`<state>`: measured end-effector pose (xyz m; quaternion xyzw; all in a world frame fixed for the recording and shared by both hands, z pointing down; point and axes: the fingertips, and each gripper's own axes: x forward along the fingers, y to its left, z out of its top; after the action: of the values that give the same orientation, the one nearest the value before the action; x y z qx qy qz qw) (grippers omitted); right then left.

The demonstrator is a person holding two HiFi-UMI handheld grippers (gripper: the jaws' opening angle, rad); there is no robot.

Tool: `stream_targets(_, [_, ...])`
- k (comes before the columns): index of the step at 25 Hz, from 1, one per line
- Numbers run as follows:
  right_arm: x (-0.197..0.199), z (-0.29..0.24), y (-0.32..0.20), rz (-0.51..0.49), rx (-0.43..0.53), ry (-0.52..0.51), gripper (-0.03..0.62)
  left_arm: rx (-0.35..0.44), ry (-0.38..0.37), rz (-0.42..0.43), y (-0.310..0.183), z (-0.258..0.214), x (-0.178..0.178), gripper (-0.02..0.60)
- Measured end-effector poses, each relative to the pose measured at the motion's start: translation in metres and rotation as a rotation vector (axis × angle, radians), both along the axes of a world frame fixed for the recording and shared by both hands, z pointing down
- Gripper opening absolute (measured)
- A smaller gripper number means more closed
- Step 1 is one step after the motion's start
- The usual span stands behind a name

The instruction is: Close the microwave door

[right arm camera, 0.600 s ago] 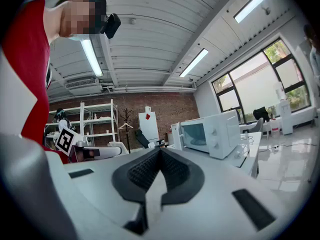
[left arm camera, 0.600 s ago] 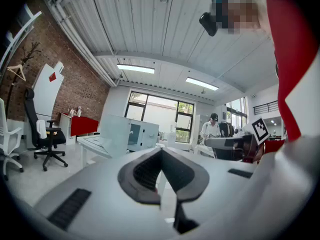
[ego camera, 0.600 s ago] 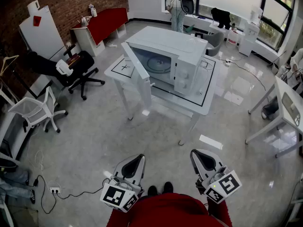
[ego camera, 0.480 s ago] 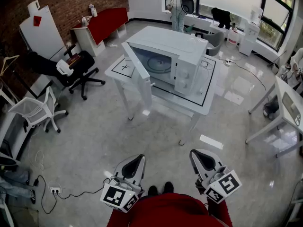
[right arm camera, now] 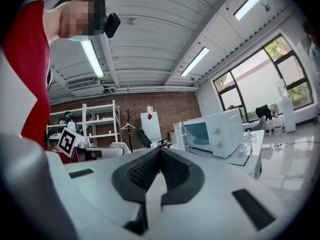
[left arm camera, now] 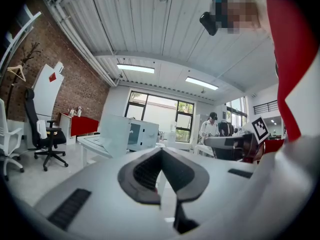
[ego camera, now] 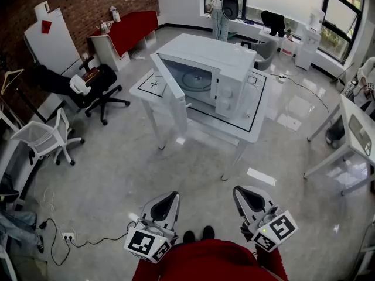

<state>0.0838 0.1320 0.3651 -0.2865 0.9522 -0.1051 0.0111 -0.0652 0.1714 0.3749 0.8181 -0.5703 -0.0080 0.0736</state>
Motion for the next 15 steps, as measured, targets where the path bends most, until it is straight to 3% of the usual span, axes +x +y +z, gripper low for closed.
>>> stream_targets(6, [0.009,0.001,-0.003,0.015,-0.032,-0.056,0.014,-0.016,0.014,0.002,-0.002,0.005,0.002,0.011])
stream_targets(15, [0.027,0.008,-0.007,0.020,-0.054,-0.050,0.015,-0.021,0.006,0.020,-0.010,0.006,0.021,0.011])
